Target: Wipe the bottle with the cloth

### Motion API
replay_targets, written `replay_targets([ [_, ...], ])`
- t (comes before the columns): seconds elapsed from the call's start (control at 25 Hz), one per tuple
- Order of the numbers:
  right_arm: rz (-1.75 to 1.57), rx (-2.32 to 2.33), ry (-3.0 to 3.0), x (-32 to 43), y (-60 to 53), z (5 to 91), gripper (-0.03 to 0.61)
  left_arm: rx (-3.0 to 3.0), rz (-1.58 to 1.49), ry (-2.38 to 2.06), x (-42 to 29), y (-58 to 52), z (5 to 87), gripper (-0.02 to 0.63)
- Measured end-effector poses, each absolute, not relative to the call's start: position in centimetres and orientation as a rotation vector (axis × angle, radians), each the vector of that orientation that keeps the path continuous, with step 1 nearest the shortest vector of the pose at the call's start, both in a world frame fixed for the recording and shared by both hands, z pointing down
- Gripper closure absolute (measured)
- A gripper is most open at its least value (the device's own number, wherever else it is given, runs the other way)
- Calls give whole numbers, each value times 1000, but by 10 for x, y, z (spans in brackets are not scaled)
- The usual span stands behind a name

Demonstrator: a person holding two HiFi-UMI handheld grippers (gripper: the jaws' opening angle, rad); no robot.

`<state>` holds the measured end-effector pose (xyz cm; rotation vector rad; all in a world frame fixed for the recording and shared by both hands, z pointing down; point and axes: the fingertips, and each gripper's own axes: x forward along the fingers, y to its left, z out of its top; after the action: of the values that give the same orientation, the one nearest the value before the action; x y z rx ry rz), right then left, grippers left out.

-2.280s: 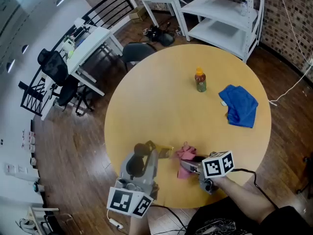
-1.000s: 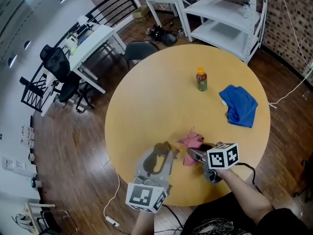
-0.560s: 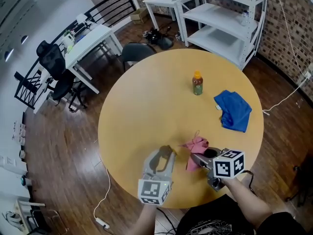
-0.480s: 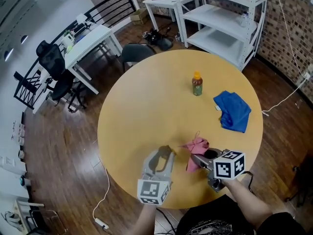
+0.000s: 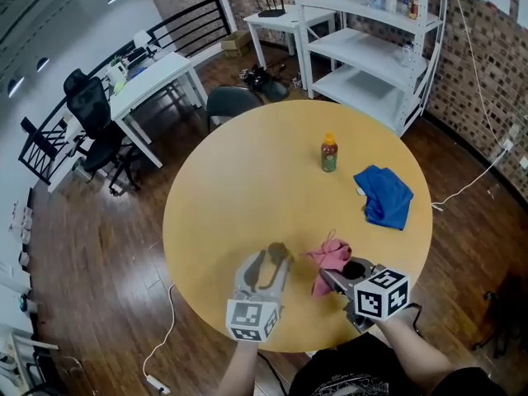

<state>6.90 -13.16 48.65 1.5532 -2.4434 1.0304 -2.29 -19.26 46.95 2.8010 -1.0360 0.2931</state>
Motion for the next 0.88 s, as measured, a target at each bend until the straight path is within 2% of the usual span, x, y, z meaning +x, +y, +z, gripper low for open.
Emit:
replay_targets([
  [0.24,677,1624,-2426,53,-102,453,483,2717,246,-1098,-47,-148,462,424],
  [0.32,600,1658,-2424,49,-92,441,483,2739,238,-1081,-46,-130,452,490],
  [0.44,518,1691,-2415,42,-80,434,483,2753,226,-1062,-40,-111,441,543],
  [0.88,408,1694,-2429,24,-55,422,483,2729,174,-976,-27,-64,428,548],
])
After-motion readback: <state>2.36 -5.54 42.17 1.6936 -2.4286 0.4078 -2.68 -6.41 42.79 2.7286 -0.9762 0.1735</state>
